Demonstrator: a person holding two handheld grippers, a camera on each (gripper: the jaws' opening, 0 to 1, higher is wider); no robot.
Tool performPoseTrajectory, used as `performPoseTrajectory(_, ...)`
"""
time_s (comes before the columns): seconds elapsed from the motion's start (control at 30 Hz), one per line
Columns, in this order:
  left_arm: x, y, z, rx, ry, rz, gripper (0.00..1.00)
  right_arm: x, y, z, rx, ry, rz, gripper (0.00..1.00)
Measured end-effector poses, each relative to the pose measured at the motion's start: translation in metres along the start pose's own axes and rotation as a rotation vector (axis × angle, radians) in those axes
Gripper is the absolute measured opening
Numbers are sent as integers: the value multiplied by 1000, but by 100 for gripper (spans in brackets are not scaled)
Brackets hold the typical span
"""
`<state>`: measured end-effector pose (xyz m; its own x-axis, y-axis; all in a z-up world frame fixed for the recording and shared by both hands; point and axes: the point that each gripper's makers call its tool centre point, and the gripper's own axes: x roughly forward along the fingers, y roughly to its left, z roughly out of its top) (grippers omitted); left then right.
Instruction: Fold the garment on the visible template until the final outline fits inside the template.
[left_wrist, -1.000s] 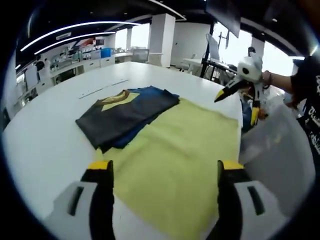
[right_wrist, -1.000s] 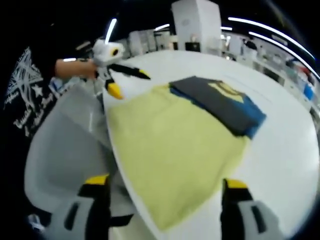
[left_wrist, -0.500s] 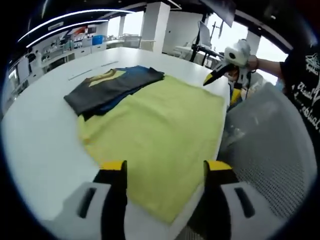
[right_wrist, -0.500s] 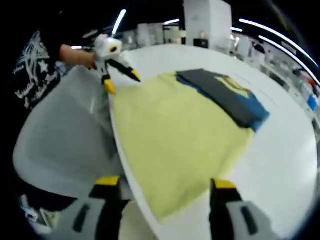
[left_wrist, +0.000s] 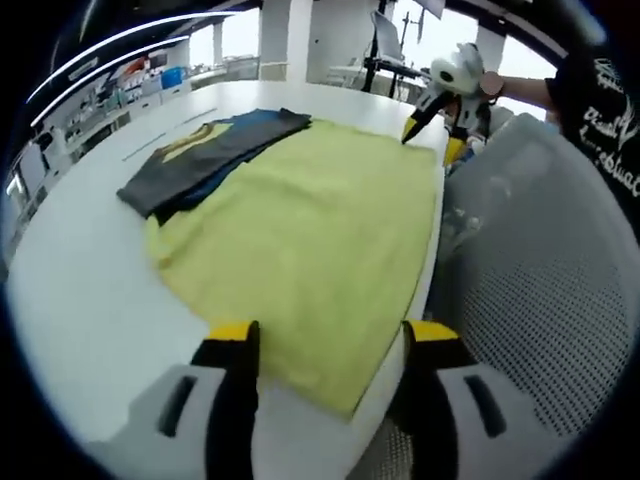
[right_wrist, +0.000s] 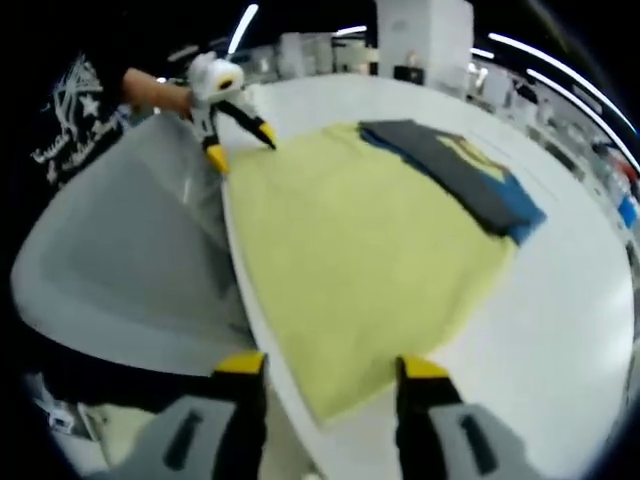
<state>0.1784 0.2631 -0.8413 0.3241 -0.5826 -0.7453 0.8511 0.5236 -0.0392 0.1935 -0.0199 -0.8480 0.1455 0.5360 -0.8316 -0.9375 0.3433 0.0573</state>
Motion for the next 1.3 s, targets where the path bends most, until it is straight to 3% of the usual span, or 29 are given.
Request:
performPoseTrajectory(0.17, -1, -3, -6, 91, 43, 6, 54, 1, -1, -3, -58, 27, -16, 45)
performPoseTrajectory(0.63, -3, 4, -4, 74, 24, 5, 44, 0, -3, -4, -118, 63, -15, 40)
performPoseTrajectory(0.73, -3, 4, -4, 79, 31, 2, 42, 0, -5, -3, -113, 60, -15, 32)
performPoseTrajectory(1.0, -1, -2, -2, 126, 57, -26, 24, 1, -13, -1, -79, 46, -41, 15)
performPoseTrajectory(1.3, -3, 10, -4, 128, 82, 13, 2, 1, -23, -1, -34, 22, -78, 1)
